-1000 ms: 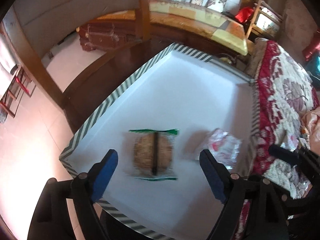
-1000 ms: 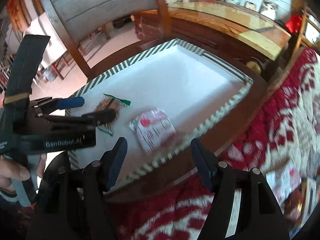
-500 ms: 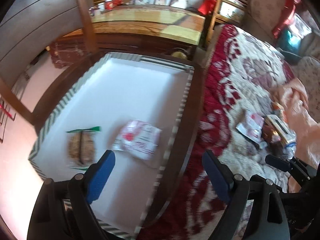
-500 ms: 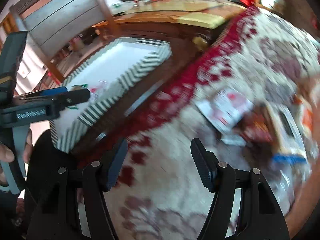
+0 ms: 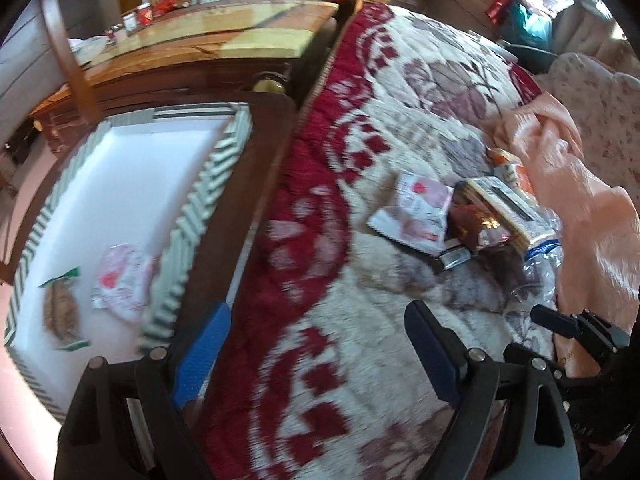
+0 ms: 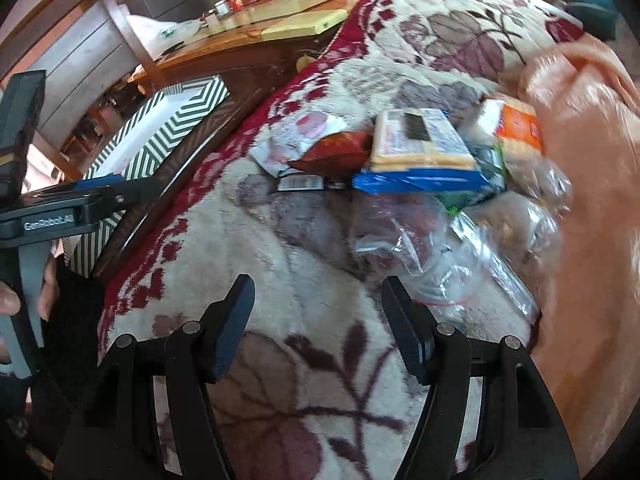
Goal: Organize snacks
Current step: 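Grasp the red candy packet with the left gripper while the right grasps the cracker pack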
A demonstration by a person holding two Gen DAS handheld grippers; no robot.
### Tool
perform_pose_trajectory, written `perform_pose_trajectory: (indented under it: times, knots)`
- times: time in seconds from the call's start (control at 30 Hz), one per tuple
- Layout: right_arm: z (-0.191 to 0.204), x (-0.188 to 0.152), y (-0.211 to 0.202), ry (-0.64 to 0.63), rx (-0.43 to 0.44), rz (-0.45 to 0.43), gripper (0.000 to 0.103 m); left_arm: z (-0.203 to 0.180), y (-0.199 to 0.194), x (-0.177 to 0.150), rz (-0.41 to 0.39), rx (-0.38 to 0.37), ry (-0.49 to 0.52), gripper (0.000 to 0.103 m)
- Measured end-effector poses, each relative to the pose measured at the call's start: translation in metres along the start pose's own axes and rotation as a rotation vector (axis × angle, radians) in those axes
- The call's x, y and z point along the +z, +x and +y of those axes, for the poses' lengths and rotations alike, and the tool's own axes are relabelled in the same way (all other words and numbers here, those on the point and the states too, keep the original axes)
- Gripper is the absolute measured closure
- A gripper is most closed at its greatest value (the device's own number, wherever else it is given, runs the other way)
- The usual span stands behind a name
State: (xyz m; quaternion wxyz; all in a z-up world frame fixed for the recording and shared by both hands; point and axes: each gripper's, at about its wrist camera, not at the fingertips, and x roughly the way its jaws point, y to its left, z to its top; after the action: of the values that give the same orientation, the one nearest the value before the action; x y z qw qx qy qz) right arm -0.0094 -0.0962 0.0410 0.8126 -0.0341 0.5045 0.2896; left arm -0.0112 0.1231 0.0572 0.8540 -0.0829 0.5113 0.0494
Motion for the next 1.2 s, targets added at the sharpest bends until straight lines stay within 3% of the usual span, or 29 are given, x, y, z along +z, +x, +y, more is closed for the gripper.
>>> perform_pose_trajectory:
  times: [0.63, 0.9, 1.1, 1.2]
  knots:
    - [-0.022, -0.003, -0.018, 0.041, -0.016, -0.035, 0.037, -0.039, 0.024, 0.017, 0.032, -0.032, 0.061, 0.013]
    - [-0.022, -0.003, -0.016, 0.023, -0.011, -0.025, 0.037, -0.046, 0.030, 0.031, 0.055, -0.073, 0.029, 0.013]
    - [-0.029, -0.005, -0.014, 0.039, -0.003, -0.019, 0.037, -0.059, 0.037, 0.049, 0.084, -0.151, -0.045, 0.013]
    - [-0.031, -0.006, -0.015, 0.043, 0.003, -0.024, 0.037, -0.071, 0.046, 0.058, 0.113, -0.134, -0.055, 0.013]
